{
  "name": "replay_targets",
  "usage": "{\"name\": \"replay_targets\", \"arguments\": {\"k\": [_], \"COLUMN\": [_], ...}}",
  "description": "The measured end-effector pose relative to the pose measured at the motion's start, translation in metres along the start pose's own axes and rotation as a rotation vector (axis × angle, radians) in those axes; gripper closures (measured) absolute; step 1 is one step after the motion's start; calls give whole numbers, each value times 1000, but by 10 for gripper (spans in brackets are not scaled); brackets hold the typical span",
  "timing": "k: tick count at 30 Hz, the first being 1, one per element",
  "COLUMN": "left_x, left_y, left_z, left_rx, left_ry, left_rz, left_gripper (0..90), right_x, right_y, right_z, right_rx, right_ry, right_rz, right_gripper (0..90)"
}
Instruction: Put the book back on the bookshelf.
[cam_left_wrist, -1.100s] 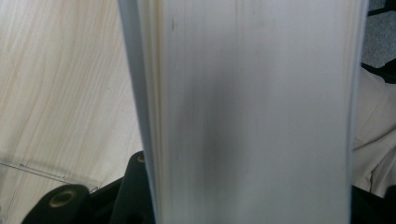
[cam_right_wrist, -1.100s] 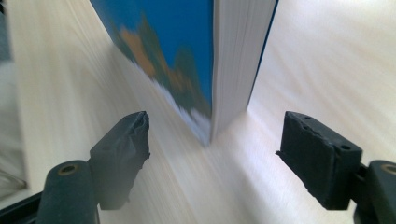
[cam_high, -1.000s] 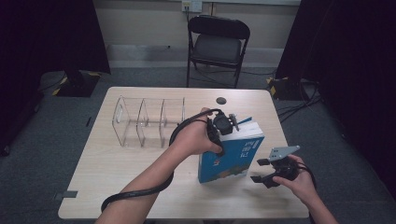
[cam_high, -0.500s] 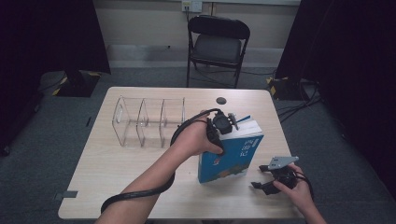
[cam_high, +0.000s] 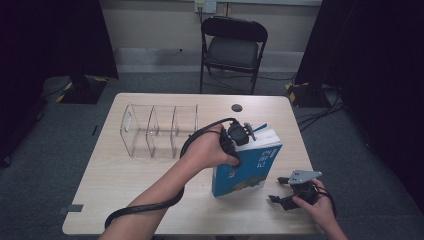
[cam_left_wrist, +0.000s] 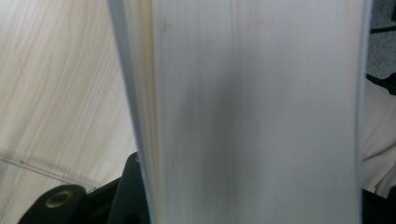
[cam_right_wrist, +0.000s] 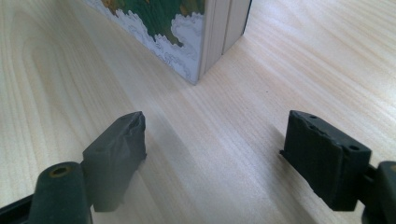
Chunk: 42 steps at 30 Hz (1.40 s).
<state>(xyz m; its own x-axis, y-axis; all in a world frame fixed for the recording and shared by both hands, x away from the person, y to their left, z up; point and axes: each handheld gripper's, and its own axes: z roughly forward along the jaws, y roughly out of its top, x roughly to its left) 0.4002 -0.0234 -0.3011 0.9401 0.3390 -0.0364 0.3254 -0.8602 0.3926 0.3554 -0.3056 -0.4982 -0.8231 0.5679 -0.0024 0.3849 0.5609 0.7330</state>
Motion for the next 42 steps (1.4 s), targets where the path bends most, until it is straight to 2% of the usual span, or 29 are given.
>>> {"name": "replay_targets", "arguments": {"k": [3,6,10,13,14,15,20,24,32,35,42], "left_x": [1,3,4,6,6,7,9,12,20,24,31], "left_y": [0,-3,-7,-10,-11,-12,-17,-21,-34,-39,-50], "left_z": [-1,-2,-5,-8,-9,-10,-14,-20,-30,-33,-41], "left_rx": [7,1,-2,12,10,12,19,45,49,42,39], "left_ry": [11,1,-3,-9,-13,-12,-16,-12,13,9,30], "left_rz": [-7,-34,-44,-53,-70,-59,-82,-92,-164,-191,-214], "left_gripper": [611,614,615,616,617,616,617,617,618,618,618], "right_x": [1,1,1,1,1,1,1,1,1,1,1], "right_y": [-1,-2,-2,-2,-2,-2,-2,-2,-2,-2,-2], "right_z": [1,0,0,0,0,0,0,0,0,0,0], "right_rx": [-13,-11,-11,-11,-11,-11,-11,-12,-11,-11,-11], "right_ry": [-6,-10,-8,-8,-8,-8,-8,-8,-8,-7,-7], "right_rz": [3,5,4,3,3,3,3,3,4,3,3], "right_gripper": [198,198,198,197,197,197,197,197,197,197,197]}}
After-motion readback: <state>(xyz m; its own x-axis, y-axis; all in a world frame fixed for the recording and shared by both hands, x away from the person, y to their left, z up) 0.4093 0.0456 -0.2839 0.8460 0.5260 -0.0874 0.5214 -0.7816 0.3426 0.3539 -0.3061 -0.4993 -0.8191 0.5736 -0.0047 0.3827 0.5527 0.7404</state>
